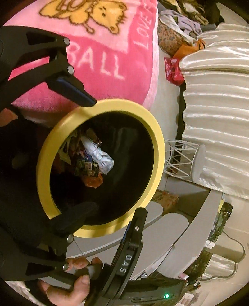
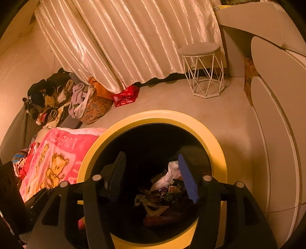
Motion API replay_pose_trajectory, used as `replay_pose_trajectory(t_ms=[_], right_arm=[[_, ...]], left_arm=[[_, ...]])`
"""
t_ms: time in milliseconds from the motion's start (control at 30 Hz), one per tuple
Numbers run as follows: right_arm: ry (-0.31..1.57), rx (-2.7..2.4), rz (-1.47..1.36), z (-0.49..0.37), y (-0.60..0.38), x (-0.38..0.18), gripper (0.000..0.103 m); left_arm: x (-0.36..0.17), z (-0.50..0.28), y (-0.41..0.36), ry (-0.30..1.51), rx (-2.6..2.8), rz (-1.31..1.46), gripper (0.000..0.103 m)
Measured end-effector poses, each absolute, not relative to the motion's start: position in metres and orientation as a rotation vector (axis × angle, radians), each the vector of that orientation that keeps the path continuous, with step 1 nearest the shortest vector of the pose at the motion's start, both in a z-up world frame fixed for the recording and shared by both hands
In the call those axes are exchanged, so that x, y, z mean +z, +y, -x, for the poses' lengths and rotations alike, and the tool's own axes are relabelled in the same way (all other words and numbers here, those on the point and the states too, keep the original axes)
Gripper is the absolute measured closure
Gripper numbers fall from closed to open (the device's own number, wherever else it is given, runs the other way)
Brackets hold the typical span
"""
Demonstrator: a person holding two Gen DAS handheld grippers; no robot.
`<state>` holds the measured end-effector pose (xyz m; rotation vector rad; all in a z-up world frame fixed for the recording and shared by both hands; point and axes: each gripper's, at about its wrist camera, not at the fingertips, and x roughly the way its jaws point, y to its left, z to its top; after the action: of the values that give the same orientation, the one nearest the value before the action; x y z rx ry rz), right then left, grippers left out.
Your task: Collect trash
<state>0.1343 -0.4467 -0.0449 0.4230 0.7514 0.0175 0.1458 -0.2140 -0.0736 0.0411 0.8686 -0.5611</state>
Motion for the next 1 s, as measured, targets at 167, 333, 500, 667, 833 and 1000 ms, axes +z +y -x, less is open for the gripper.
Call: replay_pose_trajectory(t_ms=[167, 333, 500, 667, 833, 1000], right_arm=[[0.73, 0.024, -0.413, -0.126, -0.439, -0.035, 0.031], [0.708, 0.034, -0.382, -0.117, -0.425, -0.024, 0.022], [0.655, 0.056, -0.341, -0.107, -0.4, -0.014, 0.015], [0.545, 0.059, -0.277, -0.089, -0.374, -0.004, 0.007], [0.392, 0.067, -0.18, -0.06, -0.345, 0.005, 0.006], [0.283, 0.07, -0.132, -0.031, -0.328, 0.006, 0.006]], left_arm=[[-0.066, -0.143, -0.194, 0.855, -0.491, -0.012, 0.011], [-0.059, -0.138, -0.162, 0.836, -0.389, 0.033, 0.011], [-0.047, -0.13, -0.132, 0.791, -0.292, 0.06, 0.011], [-0.034, -0.11, -0.103, 0.709, -0.2, 0.064, 0.011], [-0.029, -0.084, -0.084, 0.626, -0.164, 0.055, 0.011], [-0.024, -0.063, -0.07, 0.554, -0.113, 0.061, 0.011]])
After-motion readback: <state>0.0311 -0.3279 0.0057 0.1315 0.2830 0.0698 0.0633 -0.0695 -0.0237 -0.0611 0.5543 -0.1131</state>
